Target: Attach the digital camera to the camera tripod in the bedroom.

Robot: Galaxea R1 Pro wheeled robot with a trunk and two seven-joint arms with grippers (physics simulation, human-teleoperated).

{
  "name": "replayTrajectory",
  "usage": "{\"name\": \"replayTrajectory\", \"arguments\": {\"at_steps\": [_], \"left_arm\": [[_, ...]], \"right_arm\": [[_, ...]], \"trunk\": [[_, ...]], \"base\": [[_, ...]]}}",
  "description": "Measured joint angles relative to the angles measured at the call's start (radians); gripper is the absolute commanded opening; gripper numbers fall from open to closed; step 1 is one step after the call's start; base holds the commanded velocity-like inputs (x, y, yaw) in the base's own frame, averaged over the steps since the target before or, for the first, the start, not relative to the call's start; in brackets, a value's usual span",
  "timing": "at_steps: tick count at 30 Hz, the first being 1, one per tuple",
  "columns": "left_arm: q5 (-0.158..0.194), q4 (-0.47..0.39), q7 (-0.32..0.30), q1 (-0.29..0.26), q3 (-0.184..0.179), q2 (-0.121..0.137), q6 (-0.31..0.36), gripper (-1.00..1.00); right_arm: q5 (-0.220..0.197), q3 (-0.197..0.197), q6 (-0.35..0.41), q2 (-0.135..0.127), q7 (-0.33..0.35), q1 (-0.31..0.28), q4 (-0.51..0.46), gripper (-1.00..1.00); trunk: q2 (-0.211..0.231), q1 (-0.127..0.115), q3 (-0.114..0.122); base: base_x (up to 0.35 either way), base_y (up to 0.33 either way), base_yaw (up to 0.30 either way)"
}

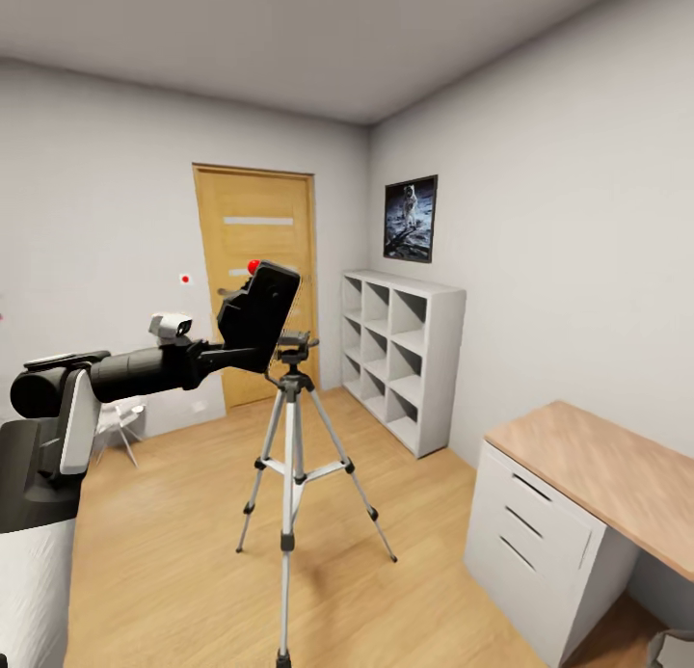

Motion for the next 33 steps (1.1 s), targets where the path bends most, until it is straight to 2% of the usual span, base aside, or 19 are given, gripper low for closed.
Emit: {"name": "replayTrajectory", "arguments": {"at_steps": [14,33], "left_arm": [[0.0,0.0,0.0,0.0,-0.001,-0.001,0.0,-1.0],[0.0,0.0,0.0,0.0,-0.001,-0.001,0.0,-1.0]], "right_arm": [[0.0,0.0,0.0,0.0,0.0,0.0,0.0,1.0],[0.0,0.0,0.0,0.0,0.0,0.0,0.0,1.0]], "trunk": [[0.0,0.0,0.0],[0.0,-0.001,0.0]], "base": [[0.026,0.0,0.278],[0.264,-0.126,0.278]]}}
